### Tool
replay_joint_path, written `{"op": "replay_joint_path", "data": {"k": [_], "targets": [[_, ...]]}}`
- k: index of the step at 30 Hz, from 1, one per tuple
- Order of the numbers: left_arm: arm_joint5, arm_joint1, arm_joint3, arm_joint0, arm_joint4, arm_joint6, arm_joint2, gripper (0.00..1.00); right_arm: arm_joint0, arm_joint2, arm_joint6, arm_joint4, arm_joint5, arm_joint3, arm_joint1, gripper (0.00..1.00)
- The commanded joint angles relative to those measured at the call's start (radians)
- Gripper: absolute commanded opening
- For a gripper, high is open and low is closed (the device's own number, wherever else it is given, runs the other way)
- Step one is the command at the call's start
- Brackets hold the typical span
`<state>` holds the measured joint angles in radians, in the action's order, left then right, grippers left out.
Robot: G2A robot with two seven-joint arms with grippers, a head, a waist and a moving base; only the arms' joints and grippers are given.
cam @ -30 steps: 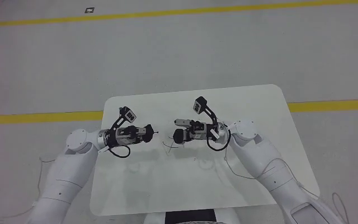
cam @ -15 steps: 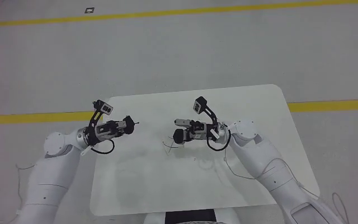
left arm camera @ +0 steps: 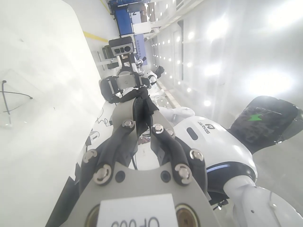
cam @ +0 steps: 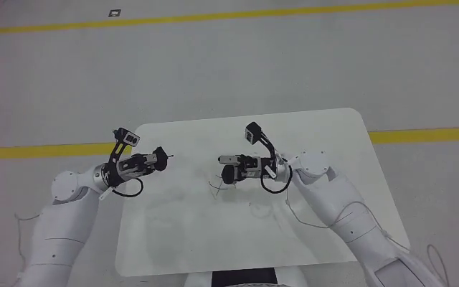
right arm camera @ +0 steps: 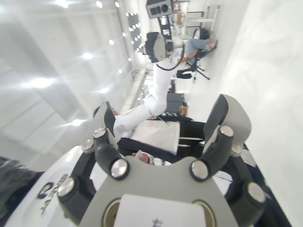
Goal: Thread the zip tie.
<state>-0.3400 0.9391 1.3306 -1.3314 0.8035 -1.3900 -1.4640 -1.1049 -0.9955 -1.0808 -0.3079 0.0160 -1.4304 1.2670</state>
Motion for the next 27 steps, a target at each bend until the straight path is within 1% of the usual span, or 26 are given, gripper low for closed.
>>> {"op": "replay_joint_path", "data": {"k": [1, 4, 6, 7, 9, 15, 17, 19, 22, 23, 27], "targets": [[0.000, 0.000, 0.000, 0.000, 0.000, 0.000, 0.000, 0.00, 0.020, 0.008, -0.011, 0.092, -0.042, -0.021, -0.005, 1.00], [0.000, 0.000, 0.000, 0.000, 0.000, 0.000, 0.000, 0.00, 0.060, 0.043, -0.039, 0.235, -0.120, -0.041, -0.011, 1.00], [0.000, 0.000, 0.000, 0.000, 0.000, 0.000, 0.000, 0.00, 0.088, 0.083, -0.064, 0.348, -0.170, -0.046, -0.014, 1.00], [0.000, 0.000, 0.000, 0.000, 0.000, 0.000, 0.000, 0.00, 0.097, 0.098, -0.068, 0.383, -0.188, -0.050, -0.014, 1.00], [0.000, 0.000, 0.000, 0.000, 0.000, 0.000, 0.000, 0.00, 0.105, 0.117, -0.063, 0.420, -0.178, -0.063, -0.013, 1.00], [0.000, 0.000, 0.000, 0.000, 0.000, 0.000, 0.000, 0.00, 0.105, 0.117, -0.063, 0.420, -0.178, -0.063, -0.013, 1.00], [0.009, 0.001, 0.011, -0.002, -0.005, 0.038, 0.002, 0.00, 0.105, 0.117, -0.063, 0.420, -0.178, -0.063, -0.013, 1.00], [0.006, -0.001, 0.008, 0.001, -0.011, 0.055, -0.007, 0.00, 0.105, 0.117, -0.063, 0.420, -0.178, -0.063, -0.013, 1.00], [0.000, -0.004, -0.015, 0.017, -0.019, 0.072, -0.027, 0.00, 0.105, 0.117, -0.063, 0.420, -0.178, -0.063, -0.013, 1.00], [0.000, -0.006, -0.026, 0.028, -0.025, 0.075, -0.038, 0.00, 0.105, 0.117, -0.063, 0.420, -0.178, -0.063, -0.013, 1.00], [0.000, -0.009, -0.063, 0.060, -0.035, 0.062, -0.051, 0.00, 0.105, 0.117, -0.063, 0.420, -0.178, -0.063, -0.013, 1.00]]}}
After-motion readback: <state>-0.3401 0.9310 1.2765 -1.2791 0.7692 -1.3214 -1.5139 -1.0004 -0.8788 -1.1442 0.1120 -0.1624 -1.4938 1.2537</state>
